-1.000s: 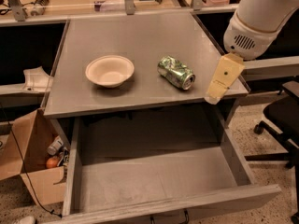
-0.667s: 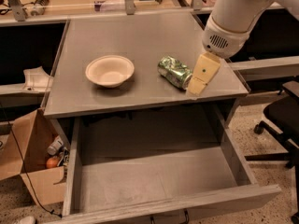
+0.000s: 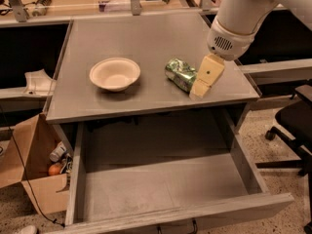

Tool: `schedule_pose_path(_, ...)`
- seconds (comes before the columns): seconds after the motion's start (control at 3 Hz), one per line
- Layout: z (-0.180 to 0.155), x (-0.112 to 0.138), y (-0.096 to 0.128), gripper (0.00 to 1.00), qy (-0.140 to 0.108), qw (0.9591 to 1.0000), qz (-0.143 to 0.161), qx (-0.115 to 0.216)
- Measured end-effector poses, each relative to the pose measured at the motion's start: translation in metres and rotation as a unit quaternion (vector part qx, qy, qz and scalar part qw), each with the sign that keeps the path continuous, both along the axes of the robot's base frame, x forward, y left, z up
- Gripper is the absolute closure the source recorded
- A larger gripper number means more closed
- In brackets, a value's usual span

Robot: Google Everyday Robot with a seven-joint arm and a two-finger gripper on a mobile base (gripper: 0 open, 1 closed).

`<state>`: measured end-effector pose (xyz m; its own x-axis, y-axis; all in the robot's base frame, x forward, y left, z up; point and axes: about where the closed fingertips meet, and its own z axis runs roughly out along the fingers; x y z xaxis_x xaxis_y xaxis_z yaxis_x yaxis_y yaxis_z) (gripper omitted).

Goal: Place green can into top drawer

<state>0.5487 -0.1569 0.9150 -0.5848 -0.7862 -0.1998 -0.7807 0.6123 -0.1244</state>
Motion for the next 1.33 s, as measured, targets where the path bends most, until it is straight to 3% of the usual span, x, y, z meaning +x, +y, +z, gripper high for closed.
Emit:
schedule_pose_path(0.67,-0.024,0.039,0.016,0.00,0.028,0.9992,-0.024,0.017)
schedule_pose_path(1.33,-0.032,0.048,0.021,0.00,0.036,0.9987,-0.023,0.029)
